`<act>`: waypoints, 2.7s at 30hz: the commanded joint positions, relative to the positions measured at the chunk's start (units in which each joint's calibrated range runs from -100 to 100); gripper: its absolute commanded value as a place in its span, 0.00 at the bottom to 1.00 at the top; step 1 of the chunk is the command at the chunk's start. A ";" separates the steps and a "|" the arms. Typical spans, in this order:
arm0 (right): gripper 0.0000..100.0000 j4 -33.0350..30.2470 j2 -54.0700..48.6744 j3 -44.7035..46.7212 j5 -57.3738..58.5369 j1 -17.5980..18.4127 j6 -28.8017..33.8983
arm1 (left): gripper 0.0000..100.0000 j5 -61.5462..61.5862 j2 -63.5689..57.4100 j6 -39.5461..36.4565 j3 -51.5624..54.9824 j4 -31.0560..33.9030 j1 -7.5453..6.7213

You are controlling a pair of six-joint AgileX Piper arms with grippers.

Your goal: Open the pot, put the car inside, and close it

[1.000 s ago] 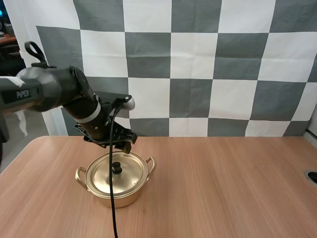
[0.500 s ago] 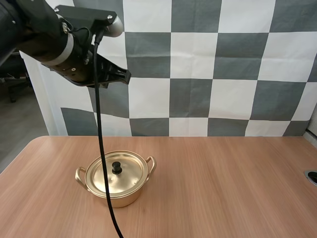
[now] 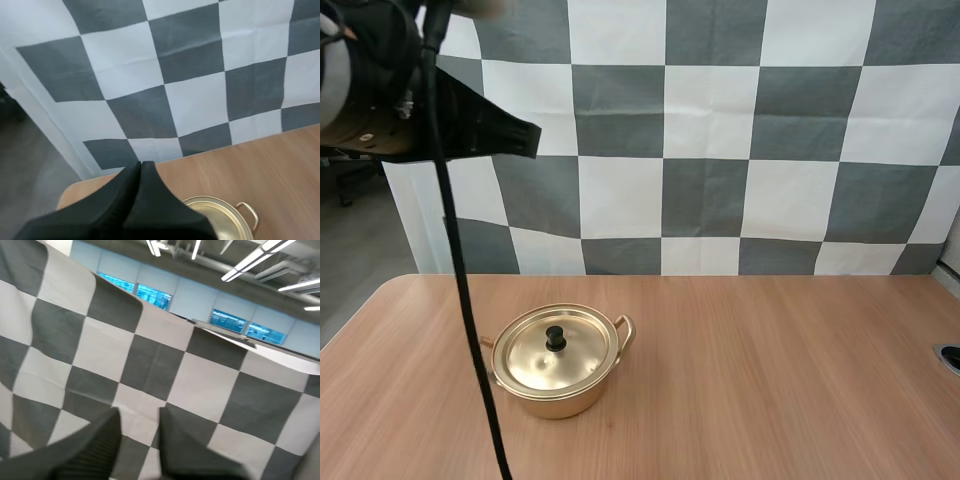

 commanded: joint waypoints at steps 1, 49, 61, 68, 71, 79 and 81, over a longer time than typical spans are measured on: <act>0.00 -3.61 -0.12 2.32 0.14 -0.04 0.53 | 0.00 -2.56 -2.59 -0.06 -0.01 1.55 0.02; 0.00 -23.59 -12.80 92.38 -58.34 -0.04 36.33 | 0.00 -84.58 -36.92 -16.47 76.51 2.94 -0.13; 0.00 -23.44 -24.07 103.76 -79.36 -5.19 36.33 | 0.00 -72.12 -36.92 -16.47 76.51 4.99 -0.13; 0.00 -23.44 -30.81 113.01 -91.99 -5.97 36.33 | 0.00 -63.17 -36.92 -16.47 76.51 5.26 -0.13; 0.00 -23.44 -33.63 114.69 -93.98 -5.99 36.33 | 0.00 -63.17 -36.92 -16.47 76.51 5.26 -0.13; 0.00 -21.69 -40.84 115.99 -90.85 -5.99 36.33 | 0.00 -65.34 -36.92 -16.47 76.51 5.38 -0.13; 0.00 -20.37 -41.72 115.99 -88.14 -5.99 36.33 | 0.00 -65.34 -36.92 -16.47 76.51 5.38 -0.13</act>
